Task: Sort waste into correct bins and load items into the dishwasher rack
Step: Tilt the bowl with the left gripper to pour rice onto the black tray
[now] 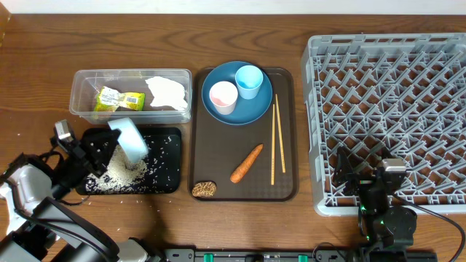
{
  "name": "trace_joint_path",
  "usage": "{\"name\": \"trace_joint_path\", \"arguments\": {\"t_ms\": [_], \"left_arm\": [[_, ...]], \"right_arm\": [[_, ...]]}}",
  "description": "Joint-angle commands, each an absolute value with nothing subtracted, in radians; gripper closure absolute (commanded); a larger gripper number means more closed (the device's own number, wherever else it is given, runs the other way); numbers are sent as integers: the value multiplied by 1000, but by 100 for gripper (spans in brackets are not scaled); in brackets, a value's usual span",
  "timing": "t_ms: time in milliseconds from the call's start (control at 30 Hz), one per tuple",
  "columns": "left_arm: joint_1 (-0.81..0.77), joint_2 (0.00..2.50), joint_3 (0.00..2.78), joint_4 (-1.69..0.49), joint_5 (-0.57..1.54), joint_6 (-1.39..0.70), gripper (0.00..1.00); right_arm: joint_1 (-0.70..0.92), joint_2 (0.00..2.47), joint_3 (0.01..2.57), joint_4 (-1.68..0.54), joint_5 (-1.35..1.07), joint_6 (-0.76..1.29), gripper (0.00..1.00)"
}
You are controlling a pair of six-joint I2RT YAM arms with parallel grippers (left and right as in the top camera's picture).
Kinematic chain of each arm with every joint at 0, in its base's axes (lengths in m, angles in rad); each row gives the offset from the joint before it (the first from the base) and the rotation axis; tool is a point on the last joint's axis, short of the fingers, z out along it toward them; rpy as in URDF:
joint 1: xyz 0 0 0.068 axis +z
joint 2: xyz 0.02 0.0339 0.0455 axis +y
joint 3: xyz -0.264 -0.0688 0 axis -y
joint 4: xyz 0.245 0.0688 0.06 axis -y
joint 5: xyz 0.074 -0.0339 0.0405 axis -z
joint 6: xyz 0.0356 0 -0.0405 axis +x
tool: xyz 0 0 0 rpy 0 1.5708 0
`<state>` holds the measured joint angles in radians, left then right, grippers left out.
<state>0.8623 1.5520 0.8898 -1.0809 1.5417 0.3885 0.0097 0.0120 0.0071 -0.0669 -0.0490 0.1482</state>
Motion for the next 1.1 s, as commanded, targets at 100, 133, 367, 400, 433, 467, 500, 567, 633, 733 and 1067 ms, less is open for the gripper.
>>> {"name": "trace_joint_path", "arguments": {"t_ms": [100,133,367,400,433,467,500,567,633,733,1067], "left_arm": [[888,1534,885,-1166,1573,532,93],[891,1534,885,-1163,1567,560,94],[918,1535,885,-1188,1563,568,94],[920,1535,885,-1192,1563,568,94],[921,1535,885,-1184,1563,570,94],[922,1536,885,-1168,1562,572,94],[925,1536,885,-1170,1563,567,94],[925,1535,885,-1184,1567,569,94],[925,1535,885,-1168,1558,569,94],[924,1535,885,-1134,1515,569,94],[924,1536,885,-1121,1492,570,94]], "right_arm": [[7,7,6,-71,-49,141,1],[7,7,5,-71,-49,141,1],[7,7,5,-71,-49,141,1],[7,7,6,-71,-49,141,1],[7,7,5,-71,-49,141,1],[7,7,6,-71,-49,141,1],[7,7,6,-71,-49,141,1],[7,7,5,-71,-49,141,1],[7,7,6,-71,-49,141,1],[7,7,5,-71,-49,141,1],[7,7,5,-71,-49,141,1]]}}
